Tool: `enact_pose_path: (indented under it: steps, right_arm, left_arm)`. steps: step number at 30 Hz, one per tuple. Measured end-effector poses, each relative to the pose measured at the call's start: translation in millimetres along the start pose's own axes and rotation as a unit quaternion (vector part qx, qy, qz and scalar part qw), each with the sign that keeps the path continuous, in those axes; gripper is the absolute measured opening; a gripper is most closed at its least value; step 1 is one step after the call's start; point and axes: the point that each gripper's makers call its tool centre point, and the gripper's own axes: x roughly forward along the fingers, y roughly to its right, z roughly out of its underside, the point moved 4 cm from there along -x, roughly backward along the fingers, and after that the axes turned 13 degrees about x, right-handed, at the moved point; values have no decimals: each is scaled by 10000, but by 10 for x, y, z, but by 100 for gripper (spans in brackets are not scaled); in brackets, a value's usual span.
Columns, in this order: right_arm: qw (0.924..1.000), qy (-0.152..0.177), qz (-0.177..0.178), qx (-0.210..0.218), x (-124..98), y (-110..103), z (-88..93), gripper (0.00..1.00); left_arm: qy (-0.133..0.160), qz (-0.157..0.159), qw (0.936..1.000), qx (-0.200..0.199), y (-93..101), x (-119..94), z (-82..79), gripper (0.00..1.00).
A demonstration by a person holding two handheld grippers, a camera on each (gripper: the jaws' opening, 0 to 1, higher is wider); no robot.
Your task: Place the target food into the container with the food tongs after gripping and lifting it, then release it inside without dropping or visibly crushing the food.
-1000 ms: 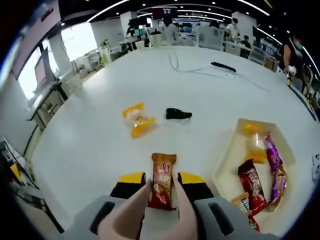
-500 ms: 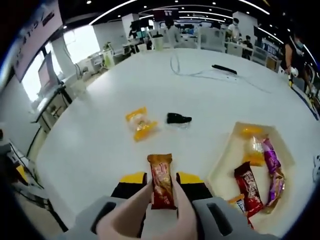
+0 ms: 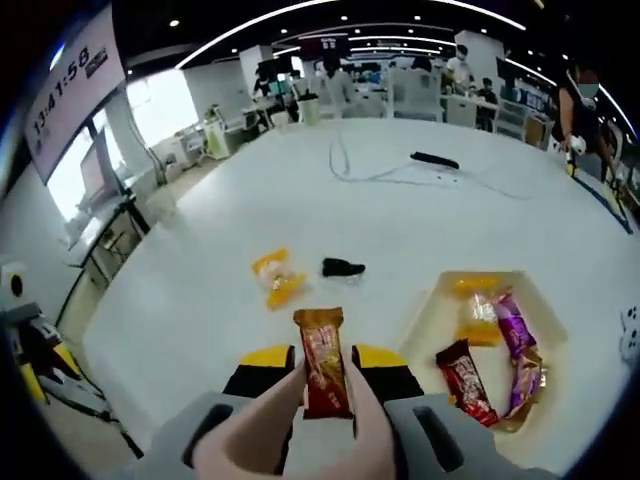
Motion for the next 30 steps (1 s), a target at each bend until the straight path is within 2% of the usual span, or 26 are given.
enact_pose_path:
  steps: [6, 12, 19, 21, 30]
  right_arm:
    - [9998, 197, -15, 3, -184, 37, -192, 22]
    - [9993, 371, -7, 13, -321, 83, -322, 22]
    - [9985, 526, 107, 90, -436, 206, -396, 22]
    - [9982, 564, 163, 106, -465, 314, -409, 22]
    - [9969, 665, 385, 158, -623, 514, -472, 22]
  left_arm:
    - [62, 87, 9999, 41, 26, 98, -36, 32]
    - [-16, 259, 9996, 114, 59, 222, -46, 32]
    - [-26, 360, 9991, 226, 74, 244, -94, 32]
    - [-20, 348, 9991, 239, 54, 229, -102, 32]
    - [-84, 410, 9988, 263, 29, 227, -74, 32]
